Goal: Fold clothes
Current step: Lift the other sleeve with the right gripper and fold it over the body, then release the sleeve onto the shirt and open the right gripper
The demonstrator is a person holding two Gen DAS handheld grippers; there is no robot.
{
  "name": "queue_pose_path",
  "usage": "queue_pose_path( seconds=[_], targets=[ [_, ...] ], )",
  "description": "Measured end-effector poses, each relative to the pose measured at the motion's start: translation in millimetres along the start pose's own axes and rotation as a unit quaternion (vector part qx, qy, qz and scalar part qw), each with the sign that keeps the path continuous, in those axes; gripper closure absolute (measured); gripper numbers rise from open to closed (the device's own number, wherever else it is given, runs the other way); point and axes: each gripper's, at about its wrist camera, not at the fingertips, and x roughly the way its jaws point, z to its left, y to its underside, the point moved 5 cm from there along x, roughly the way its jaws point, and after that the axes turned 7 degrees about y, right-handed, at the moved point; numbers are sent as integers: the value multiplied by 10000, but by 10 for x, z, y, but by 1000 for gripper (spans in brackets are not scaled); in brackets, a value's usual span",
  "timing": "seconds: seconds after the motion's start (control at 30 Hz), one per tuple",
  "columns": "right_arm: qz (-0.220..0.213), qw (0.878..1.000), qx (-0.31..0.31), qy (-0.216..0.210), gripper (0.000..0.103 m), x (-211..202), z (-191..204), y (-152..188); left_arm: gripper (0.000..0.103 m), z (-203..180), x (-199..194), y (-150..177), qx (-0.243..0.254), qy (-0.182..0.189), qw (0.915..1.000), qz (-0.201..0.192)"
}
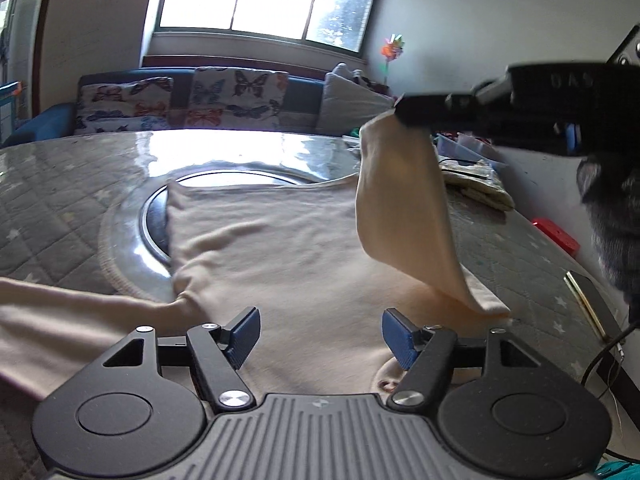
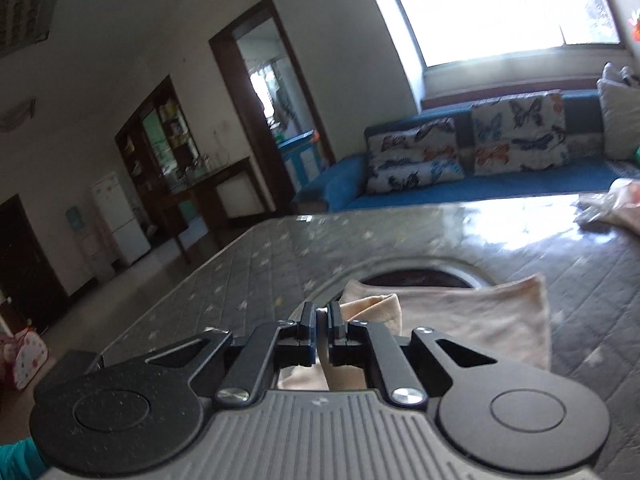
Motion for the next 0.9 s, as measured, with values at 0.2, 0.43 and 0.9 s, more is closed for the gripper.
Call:
queue_pose_path(
  seconds=[0.2, 0.43, 0.9],
  targets=[
    [514, 9984, -138, -215, 97, 303, 188, 295, 31, 169, -115, 76, -211, -223, 9995, -23],
    [677, 9964, -365, -351, 87, 296, 272, 478, 31, 224, -162, 49, -280, -328, 9990, -79],
    [1058, 9878, 193, 1128, 86, -235, -900, 904, 33, 3, 31, -123, 11, -48, 9999, -106]
  ],
)
